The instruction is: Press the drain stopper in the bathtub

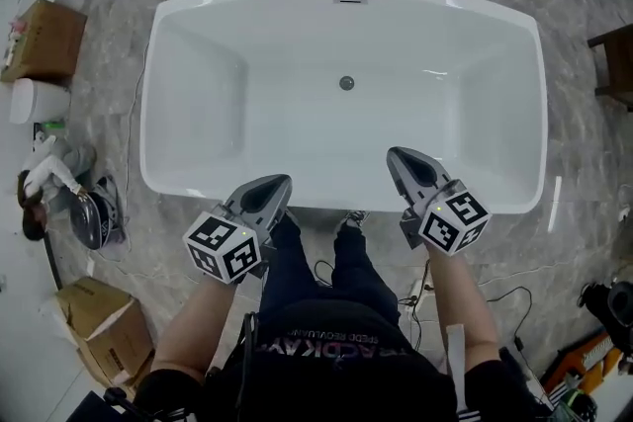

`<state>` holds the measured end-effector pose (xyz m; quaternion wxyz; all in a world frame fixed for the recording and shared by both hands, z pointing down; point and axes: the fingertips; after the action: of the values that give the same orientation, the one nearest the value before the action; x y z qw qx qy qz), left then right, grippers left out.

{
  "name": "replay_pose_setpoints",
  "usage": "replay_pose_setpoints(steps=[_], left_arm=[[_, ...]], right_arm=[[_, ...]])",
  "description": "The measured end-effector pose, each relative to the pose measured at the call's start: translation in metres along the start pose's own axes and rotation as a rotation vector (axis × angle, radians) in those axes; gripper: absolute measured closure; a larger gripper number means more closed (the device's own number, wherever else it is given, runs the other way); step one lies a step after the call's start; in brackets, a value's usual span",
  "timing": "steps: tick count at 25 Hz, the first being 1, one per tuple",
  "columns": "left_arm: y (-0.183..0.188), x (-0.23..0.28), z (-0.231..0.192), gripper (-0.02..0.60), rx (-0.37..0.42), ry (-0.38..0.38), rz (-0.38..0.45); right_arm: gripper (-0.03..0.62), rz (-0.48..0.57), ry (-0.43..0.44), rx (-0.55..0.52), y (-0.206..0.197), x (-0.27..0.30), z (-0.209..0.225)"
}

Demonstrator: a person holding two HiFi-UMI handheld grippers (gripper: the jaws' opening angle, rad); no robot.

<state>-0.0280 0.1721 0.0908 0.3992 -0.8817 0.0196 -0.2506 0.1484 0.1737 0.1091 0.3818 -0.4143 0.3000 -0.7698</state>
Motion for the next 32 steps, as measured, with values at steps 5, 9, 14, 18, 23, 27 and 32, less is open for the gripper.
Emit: replay_pose_setpoints(steps=[5, 9, 14, 18, 23, 27, 32], left_arm=[[-0.008, 0.000, -0.033, 0.575, 0.024, -0.010, -0.042], [-0.010, -0.003, -0.057, 0.575, 0.022, -0.034, -0.053], [-0.020, 0.004, -0.084, 0.575, 0.000, -0.041, -0.054], [-0.027, 0.024, -0.105, 0.575, 0.001, -0.034, -0.045], [-0.042, 0.035, -0.127, 0.575, 0.056, -0.033, -0.070], [-0.049, 0.047, -0.134, 0.575, 0.173, -0.050, -0.114], [-0.056, 0.055, -0.158, 0.575, 0.191, -0.044, -0.081]], right_arm=[[0.583, -0.018, -0.078, -0.016, -0.008, 0.025, 0.012], [0.583, -0.051, -0.131, -0.029, -0.020, 0.054, 0.020], [0.583, -0.118, -0.173, -0.046, -0.041, 0.090, 0.041], [0.583, -0.182, -0.185, -0.094, -0.056, 0.123, 0.072], [0.582, -0.238, -0.197, -0.137, -0.074, 0.157, 0.094], [0.583, -0.284, -0.225, -0.160, -0.086, 0.183, 0.116], [0.582, -0.341, -0.252, -0.197, -0.118, 0.223, 0.138]])
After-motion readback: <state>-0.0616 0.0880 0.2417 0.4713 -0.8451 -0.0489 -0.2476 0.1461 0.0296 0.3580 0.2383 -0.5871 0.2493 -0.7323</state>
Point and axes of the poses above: the fingertips, and each gripper's own axes: x forward along the fingers, z to its right, y out of its top, and after that the axes turned 12 degrees about -y, right-handed
